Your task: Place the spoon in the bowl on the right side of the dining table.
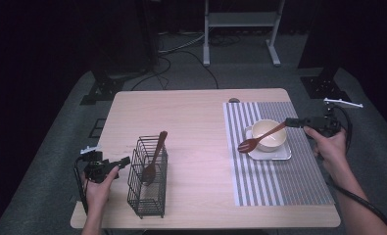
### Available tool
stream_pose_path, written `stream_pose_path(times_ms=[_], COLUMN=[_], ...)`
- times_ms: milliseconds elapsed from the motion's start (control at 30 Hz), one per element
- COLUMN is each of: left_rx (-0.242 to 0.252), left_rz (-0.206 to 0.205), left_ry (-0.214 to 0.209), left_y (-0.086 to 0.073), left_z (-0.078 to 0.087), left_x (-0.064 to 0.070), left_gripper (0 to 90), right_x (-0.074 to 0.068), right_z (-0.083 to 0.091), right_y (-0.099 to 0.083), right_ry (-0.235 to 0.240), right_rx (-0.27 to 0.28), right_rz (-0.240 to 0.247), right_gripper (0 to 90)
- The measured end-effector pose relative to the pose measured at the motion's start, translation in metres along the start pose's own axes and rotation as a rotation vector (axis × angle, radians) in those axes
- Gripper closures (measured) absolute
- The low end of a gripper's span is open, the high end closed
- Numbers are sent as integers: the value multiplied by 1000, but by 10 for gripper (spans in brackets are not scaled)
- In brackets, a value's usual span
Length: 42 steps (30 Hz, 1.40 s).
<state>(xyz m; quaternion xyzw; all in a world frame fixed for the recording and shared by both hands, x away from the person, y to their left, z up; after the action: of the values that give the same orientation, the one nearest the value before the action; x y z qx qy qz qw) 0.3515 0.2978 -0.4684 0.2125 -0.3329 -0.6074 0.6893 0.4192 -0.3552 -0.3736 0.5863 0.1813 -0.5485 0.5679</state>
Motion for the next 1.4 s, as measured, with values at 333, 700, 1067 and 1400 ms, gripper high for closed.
stream_pose_path(times_ms=[333,700,1067,1400], left_rx=[-1,-2,-2,2], left_rz=[0,2,1,8], left_ry=[0,-2,-1,-3], left_y=[0,0,0,0], left_z=[0,-1,0,0], left_x=[0,0,0,-1], left_gripper=[20,20,21,20], right_x=[1,4,4,9], right_z=[6,17,36,51], right_y=[2,3,9,13], right_ry=[-6,-6,-26,-47], right_rx=[14,42,85,135], right_rz=[-3,-15,-12,-25], right_gripper=[838,838,837,837])
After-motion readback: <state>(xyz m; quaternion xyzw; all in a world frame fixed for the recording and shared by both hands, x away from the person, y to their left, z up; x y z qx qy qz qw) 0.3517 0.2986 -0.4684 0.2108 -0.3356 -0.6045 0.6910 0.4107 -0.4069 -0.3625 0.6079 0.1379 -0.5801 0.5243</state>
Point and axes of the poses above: each handheld gripper's, and its own axes: z roughly backward along the jaws, y roughly out of its top, x roughly to its right, the point moved 3 cm from there along -z, roughly forward along the jaws, and after that the axes turned 13 degrees about y, right-handed, at the moved point
